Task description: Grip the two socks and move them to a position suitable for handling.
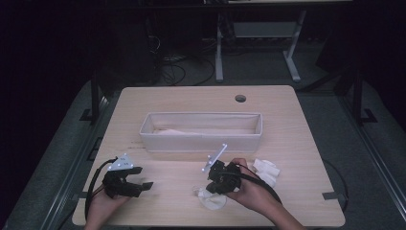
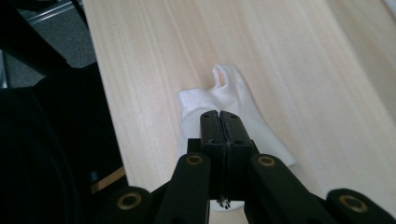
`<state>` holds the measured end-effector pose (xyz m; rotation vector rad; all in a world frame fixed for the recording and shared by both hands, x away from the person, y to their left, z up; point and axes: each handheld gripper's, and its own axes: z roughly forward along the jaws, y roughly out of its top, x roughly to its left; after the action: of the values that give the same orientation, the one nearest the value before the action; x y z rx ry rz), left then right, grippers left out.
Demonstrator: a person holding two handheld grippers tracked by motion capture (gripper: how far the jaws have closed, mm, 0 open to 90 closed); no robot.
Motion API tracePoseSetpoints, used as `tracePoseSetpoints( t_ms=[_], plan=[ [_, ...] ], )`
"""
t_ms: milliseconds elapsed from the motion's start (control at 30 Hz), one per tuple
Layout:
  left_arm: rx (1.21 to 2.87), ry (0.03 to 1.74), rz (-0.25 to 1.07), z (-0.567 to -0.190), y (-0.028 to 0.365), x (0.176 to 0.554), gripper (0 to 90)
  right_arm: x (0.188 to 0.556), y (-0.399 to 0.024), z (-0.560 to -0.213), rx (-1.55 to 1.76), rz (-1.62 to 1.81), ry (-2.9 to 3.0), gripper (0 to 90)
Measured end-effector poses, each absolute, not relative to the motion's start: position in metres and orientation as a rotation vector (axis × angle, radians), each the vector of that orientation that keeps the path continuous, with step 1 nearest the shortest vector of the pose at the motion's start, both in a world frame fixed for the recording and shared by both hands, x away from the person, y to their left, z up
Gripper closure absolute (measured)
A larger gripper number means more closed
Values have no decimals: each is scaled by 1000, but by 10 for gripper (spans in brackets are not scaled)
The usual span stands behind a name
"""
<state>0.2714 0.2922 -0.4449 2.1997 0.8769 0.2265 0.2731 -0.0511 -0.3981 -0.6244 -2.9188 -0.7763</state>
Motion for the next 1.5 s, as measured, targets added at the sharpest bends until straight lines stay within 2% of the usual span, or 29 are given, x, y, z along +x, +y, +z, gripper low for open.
tracePoseSetpoints(
  t_ms=[333,633,800,1067,1500],
  plan=[
    [2205,857,228,-444,289,271,230,296,-50,-392,-672,-815,-2914,885],
    [2206,843,227,-444,289,271,230,328,-43,-401,-771,-794,-2984,873],
    [2216,838,225,-444,288,270,230,338,-48,-401,-820,-831,-2979,821],
    [2223,832,225,-444,286,270,230,320,-60,-390,-727,-853,-2967,813],
    [2220,827,230,-443,285,269,231,304,-66,-431,-674,-657,-2876,826]
  ],
)
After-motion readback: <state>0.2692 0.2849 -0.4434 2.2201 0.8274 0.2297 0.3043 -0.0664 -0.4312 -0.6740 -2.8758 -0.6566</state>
